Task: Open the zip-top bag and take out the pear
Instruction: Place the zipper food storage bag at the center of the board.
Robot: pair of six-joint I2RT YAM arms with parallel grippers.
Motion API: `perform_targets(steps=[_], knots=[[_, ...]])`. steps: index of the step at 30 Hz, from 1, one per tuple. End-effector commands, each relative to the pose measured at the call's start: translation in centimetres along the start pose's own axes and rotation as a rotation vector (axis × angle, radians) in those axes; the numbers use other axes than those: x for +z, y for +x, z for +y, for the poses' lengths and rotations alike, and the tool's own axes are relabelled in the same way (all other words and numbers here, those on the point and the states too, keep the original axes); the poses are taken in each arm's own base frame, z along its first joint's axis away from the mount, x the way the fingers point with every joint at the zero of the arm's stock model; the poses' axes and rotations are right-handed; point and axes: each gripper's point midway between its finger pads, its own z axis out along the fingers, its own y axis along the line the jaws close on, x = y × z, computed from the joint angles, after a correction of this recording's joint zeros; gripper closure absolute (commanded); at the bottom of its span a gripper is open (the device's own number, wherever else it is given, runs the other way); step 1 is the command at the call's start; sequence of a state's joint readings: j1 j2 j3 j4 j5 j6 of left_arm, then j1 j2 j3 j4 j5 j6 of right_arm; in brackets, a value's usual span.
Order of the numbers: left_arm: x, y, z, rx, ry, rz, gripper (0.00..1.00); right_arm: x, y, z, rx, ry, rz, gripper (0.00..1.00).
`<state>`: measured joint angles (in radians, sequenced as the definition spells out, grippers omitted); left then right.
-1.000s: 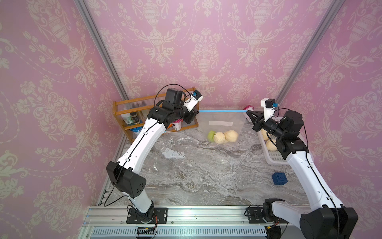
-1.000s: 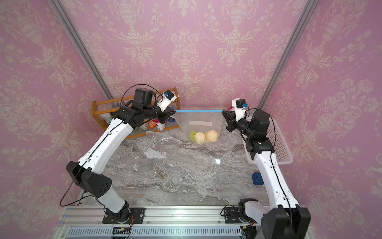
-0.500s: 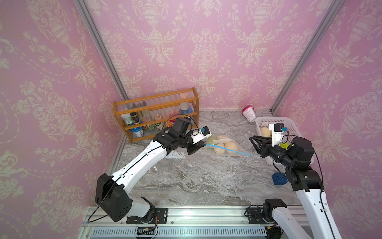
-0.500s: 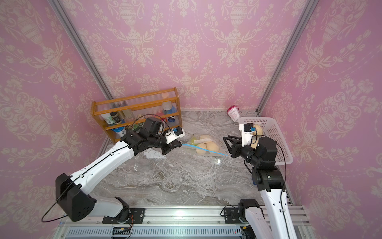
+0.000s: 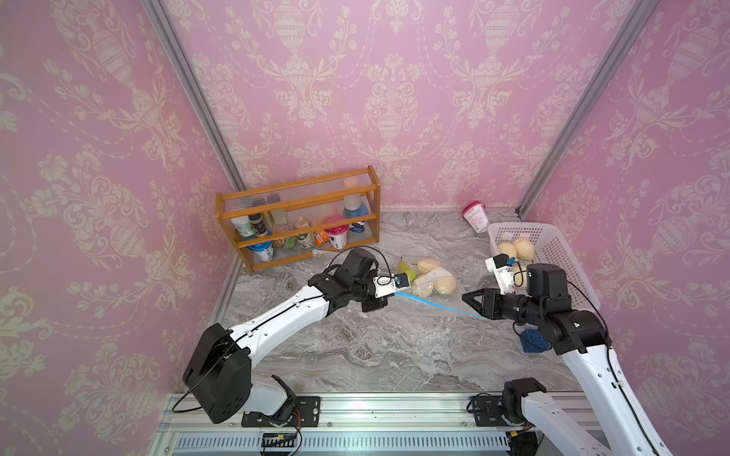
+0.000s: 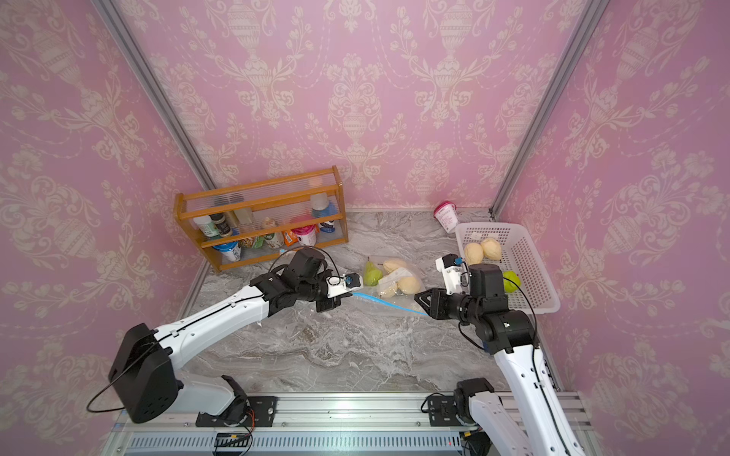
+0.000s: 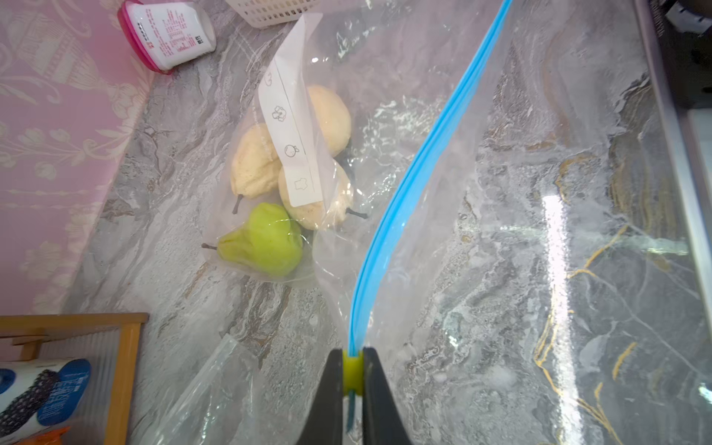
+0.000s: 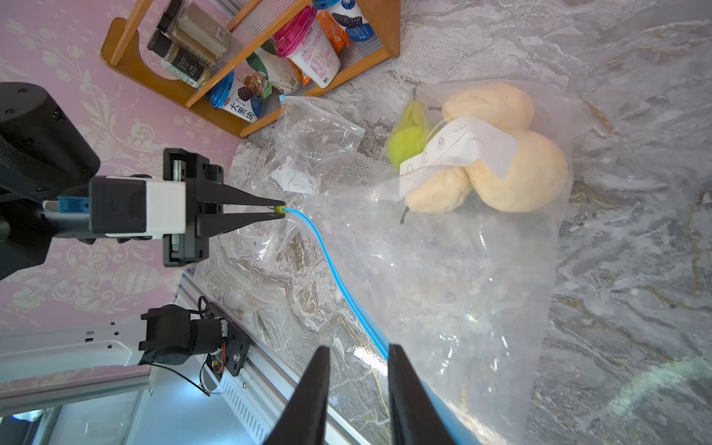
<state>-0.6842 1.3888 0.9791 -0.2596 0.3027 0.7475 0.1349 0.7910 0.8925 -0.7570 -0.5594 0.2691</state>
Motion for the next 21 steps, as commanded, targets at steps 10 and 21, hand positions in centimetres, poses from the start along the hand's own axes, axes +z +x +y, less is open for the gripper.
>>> perform_targets(steps=[10,21], knots=[[-2.6,-2.2,13.6,0.238,-0.477,-0.144,1.0,7.4,-0.1,0.5,-0.125,-0.058,0.089,0.73],[-1.8,-1.8,15.0,0.163,-0.455,-0.196,0.84,12.4,-1.0,6.2,-0.184,-0.181,0.118,0.68]])
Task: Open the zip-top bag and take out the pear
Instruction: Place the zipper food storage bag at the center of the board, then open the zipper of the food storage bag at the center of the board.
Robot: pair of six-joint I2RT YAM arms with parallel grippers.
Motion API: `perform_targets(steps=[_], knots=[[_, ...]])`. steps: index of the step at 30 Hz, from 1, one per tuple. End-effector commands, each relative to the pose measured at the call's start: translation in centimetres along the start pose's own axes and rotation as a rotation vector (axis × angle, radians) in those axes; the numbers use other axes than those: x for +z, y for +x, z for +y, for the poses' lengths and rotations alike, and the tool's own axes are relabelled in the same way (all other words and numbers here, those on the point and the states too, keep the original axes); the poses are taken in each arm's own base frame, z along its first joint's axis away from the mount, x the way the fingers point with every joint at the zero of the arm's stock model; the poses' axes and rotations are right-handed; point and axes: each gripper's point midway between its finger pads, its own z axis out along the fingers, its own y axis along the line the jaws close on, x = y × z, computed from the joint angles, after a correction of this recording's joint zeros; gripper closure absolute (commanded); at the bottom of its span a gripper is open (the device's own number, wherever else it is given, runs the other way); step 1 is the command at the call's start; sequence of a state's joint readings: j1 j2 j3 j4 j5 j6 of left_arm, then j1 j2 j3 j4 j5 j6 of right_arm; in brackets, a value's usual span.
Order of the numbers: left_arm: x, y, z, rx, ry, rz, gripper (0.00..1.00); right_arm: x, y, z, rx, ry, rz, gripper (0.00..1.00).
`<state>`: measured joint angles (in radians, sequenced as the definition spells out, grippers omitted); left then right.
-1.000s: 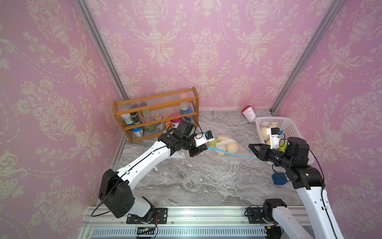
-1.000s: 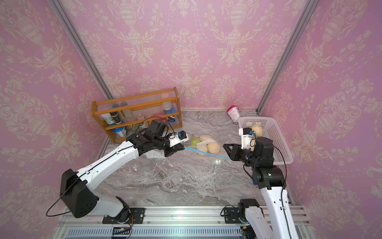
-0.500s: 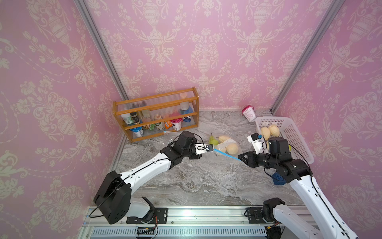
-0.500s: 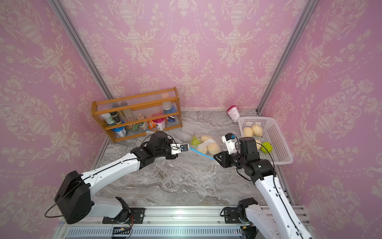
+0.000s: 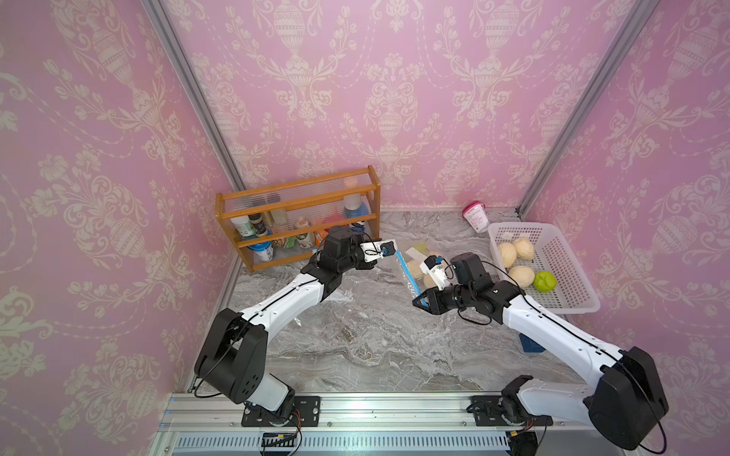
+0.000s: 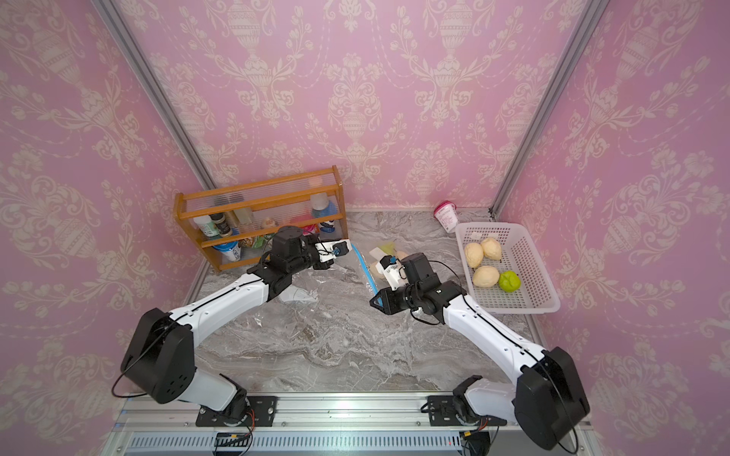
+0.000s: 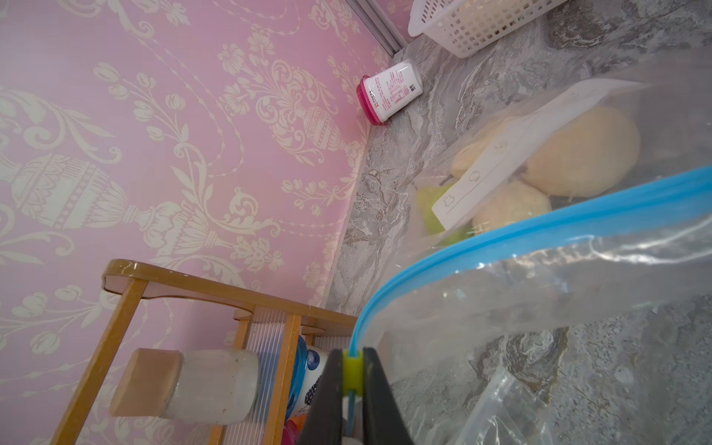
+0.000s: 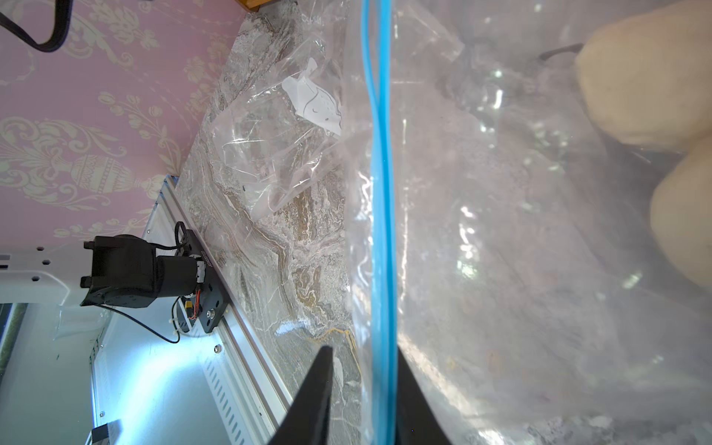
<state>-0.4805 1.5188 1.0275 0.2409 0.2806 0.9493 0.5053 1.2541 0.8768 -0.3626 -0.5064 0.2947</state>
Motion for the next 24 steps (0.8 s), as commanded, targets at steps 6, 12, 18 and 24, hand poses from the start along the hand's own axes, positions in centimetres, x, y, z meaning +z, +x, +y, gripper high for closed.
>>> perform_targets(steps=[6,12,18,24], knots=[[-0.2,0.0,-0.1,-0.295,-0.018,-0.042,0.54,-5.1,-6.2,1.6,-0.016,0.039,-0.193,0.53],[0.2,1.0,-1.2,-0.57,-0.054,-0.023,0.28,-5.0,-7.5,-0.5,0.079,0.116,-0.151,0.45],[-0.4,1.5,-1.5,-0.694,-0.076,0.002,0.28,-2.7,-7.8,-2.3,0.13,0.144,-0.103,0.45],[-2.1,3.4,0.0,-0.772,-0.149,0.17,0.29,-1.7,-8.4,-2.9,0.1,0.163,-0.086,0.49]])
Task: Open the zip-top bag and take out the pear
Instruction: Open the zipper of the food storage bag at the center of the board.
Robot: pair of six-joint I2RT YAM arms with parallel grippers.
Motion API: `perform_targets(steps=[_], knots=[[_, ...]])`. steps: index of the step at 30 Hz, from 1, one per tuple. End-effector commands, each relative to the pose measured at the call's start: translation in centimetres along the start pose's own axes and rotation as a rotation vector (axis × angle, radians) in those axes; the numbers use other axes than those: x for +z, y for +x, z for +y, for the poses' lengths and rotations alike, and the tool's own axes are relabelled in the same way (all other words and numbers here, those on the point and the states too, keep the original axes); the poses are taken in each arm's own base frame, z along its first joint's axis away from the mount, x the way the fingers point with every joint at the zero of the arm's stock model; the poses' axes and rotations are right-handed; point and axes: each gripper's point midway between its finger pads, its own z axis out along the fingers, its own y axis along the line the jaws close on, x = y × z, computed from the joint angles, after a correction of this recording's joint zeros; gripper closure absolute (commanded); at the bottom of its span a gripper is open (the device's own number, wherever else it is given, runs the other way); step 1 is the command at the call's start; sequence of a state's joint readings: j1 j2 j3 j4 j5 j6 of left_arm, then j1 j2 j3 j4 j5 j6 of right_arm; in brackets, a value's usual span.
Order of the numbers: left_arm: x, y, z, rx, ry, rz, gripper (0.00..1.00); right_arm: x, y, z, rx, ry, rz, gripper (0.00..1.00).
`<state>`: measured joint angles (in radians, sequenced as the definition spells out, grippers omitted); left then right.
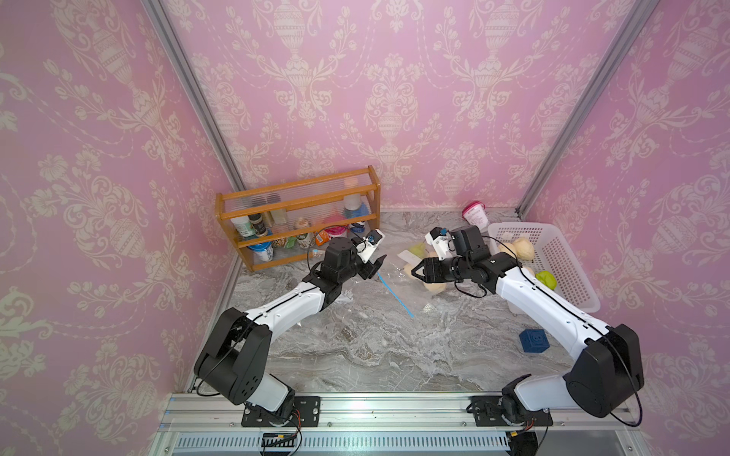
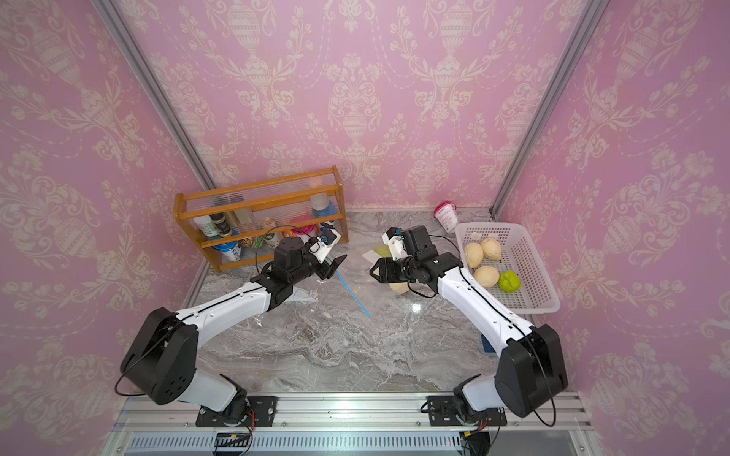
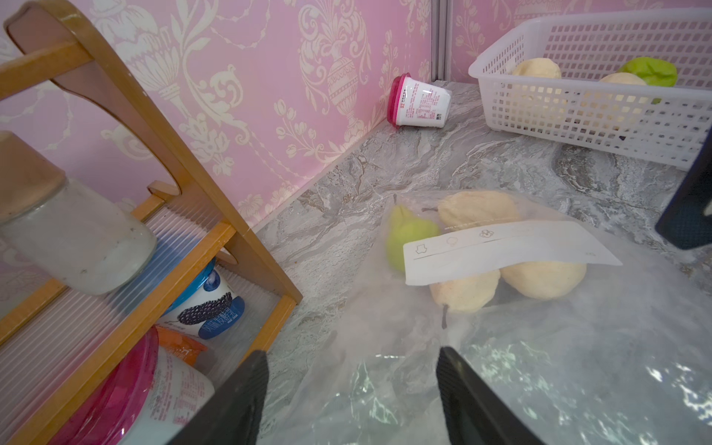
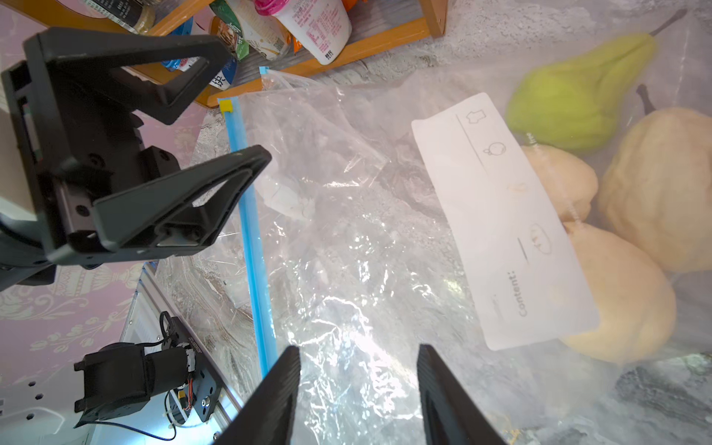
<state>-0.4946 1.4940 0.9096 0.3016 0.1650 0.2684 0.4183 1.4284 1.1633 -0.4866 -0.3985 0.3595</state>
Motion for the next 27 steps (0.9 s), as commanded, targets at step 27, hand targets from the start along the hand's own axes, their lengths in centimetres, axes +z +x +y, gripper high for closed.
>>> perform_targets(steps=[27], knots=[[-10.9,3.0,-4.0,-1.11,0.171,0.431,0.54,-0.8,-0.7,4.3,-0.131,-0.062,0.159,0.61]])
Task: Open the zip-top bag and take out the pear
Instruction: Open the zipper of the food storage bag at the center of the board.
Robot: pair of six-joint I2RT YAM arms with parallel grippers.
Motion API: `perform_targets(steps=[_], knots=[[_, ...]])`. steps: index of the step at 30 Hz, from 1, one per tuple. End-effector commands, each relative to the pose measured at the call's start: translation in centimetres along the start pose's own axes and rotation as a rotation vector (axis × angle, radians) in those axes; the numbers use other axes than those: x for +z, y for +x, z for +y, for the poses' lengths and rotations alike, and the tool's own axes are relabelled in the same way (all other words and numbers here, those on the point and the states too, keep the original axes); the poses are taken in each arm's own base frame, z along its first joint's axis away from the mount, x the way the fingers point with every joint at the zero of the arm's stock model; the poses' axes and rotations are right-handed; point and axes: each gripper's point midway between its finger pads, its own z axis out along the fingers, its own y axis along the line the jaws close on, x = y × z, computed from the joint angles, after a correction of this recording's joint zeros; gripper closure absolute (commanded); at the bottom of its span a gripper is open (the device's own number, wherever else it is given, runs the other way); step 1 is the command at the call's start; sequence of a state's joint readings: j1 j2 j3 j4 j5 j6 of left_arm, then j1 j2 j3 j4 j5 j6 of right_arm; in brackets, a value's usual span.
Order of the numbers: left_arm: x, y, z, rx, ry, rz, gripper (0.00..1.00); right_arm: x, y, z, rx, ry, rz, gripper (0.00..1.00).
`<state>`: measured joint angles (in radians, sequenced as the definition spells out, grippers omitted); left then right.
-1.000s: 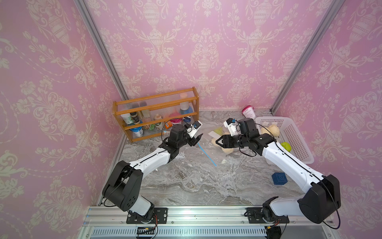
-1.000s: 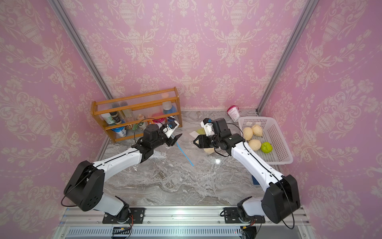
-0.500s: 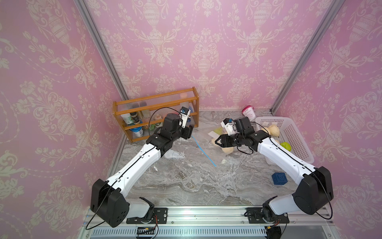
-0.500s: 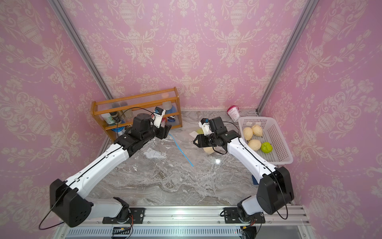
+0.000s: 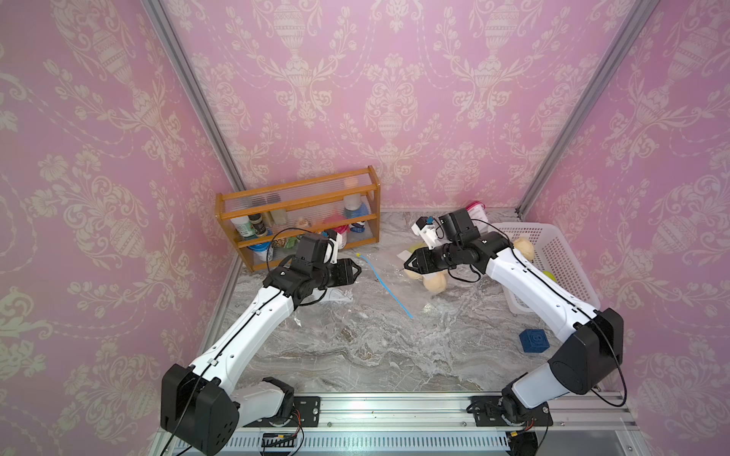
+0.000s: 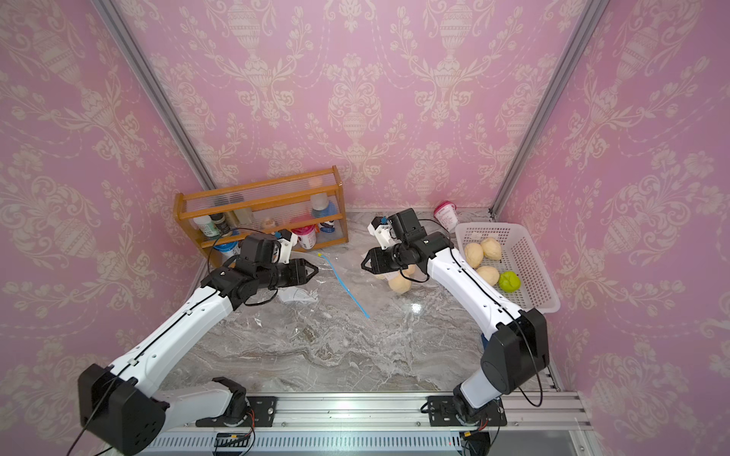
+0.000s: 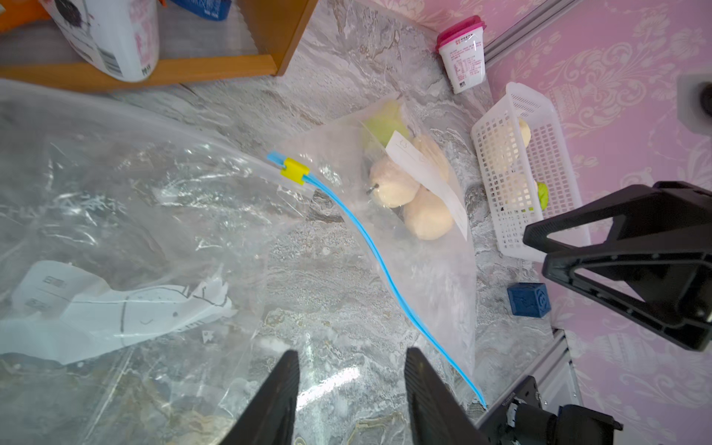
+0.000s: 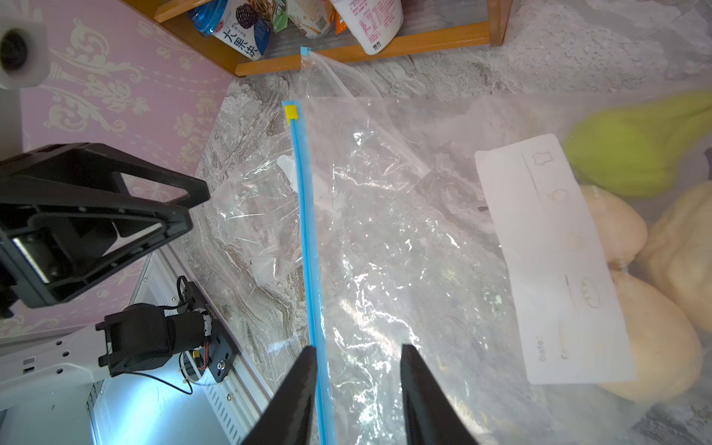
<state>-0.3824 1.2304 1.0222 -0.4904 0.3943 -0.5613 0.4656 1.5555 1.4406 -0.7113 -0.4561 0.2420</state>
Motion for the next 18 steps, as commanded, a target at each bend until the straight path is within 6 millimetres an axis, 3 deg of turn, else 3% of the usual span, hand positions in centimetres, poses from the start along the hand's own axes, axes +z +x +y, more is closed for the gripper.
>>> perform_targets(steps=[1,8,18], knots=[[-0.2,2.0,-1.2,-0.129,0.111,0.064,0.54,-0.1,1.1,0.3,-0.006,-0.003,0.056,0.61],[0.8,2.8,-1.8,-0.183,0.218,0.065,0.49,0.9,1.9,1.4,-0.007,-0.056,0.087,0.6],[3.5,2.8,-1.4,-0.221,0.245,0.073,0.56,1.3,2.2,1.5,0.009,-0.06,0.09,0.61]])
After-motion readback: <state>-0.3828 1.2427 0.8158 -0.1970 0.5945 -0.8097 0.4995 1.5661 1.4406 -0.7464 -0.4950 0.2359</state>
